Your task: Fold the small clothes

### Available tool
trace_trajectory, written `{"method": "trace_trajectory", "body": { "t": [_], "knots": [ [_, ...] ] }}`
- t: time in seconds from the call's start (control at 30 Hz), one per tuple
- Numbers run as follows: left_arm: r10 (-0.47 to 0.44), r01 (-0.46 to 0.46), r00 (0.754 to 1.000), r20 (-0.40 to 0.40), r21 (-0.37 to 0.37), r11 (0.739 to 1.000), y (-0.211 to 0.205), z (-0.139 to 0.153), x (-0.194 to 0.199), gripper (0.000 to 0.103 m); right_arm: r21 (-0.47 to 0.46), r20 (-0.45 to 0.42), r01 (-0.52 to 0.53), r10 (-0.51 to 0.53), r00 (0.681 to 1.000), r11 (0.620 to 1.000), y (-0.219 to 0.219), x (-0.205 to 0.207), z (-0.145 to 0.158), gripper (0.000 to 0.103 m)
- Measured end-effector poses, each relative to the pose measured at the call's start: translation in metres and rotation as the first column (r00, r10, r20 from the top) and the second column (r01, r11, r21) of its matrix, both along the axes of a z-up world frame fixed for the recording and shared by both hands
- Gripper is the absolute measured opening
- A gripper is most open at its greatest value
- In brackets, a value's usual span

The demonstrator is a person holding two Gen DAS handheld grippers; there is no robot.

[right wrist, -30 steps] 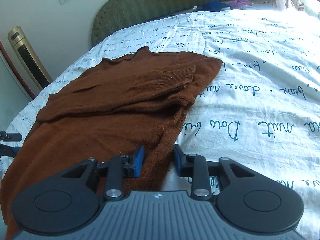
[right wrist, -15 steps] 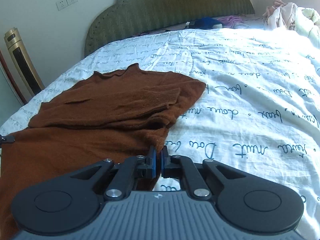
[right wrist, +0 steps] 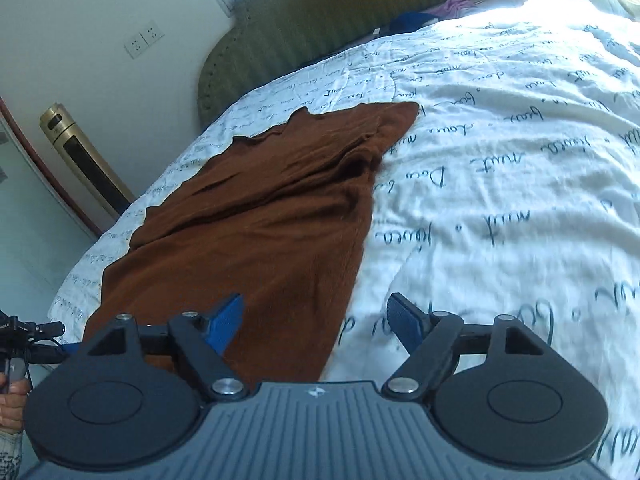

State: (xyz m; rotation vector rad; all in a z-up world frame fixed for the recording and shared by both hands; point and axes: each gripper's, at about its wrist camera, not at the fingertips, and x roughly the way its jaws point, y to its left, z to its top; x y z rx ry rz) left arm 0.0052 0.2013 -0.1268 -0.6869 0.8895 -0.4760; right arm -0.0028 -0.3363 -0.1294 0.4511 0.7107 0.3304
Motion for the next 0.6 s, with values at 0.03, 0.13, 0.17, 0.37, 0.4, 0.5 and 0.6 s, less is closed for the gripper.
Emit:
{"method": "trace_trajectory", "body": {
  "t": [0.03,0.13,0.17,0.37,0.4,0.5,0.6],
  "knots": [
    [0.014,-0.014,1.000,0.008,-0.018,1.000,-0.001,-0.002,-0.005,0.076,0.010,0.001,-0.018,0.018,1.000,1.000,0.005,-0.007,-0.004,0.079],
    [0.020,-0.021,1.000,-0.023,-0.044,0.999,-0.005,-0.004,-0.004,0.050,0.003,0.003,-0.032,0.032,0.999,0.999,0.020,-0.016,-0.011,0.031],
    [0.011,-0.013,0.999,-0.053,-0.044,0.999,-0.007,-0.006,-0.003,0.034,-0.009,-0.003,-0.045,0.045,0.999,0.999,0.028,-0.018,-0.013,0.020],
    [0.030,-0.038,0.993,-0.113,-0.069,0.997,0.004,-0.019,-0.007,0.008,-0.122,0.041,-0.075,0.081,0.996,0.990,0.052,-0.022,-0.006,0.006],
    [0.033,-0.040,0.993,-0.112,-0.063,0.997,0.007,-0.016,-0.007,0.007,-0.126,0.053,-0.071,0.078,0.996,0.990,0.050,-0.023,-0.003,0.006],
    [0.037,-0.039,0.996,-0.084,-0.024,0.999,0.013,-0.002,-0.011,0.007,-0.136,0.084,-0.045,0.057,0.995,0.990,0.038,-0.029,0.008,0.005],
    [0.039,-0.038,0.997,-0.068,0.016,0.999,0.018,0.007,-0.015,0.007,-0.150,0.099,-0.015,0.030,0.995,0.988,0.024,-0.031,0.015,0.005]
  ]
}}
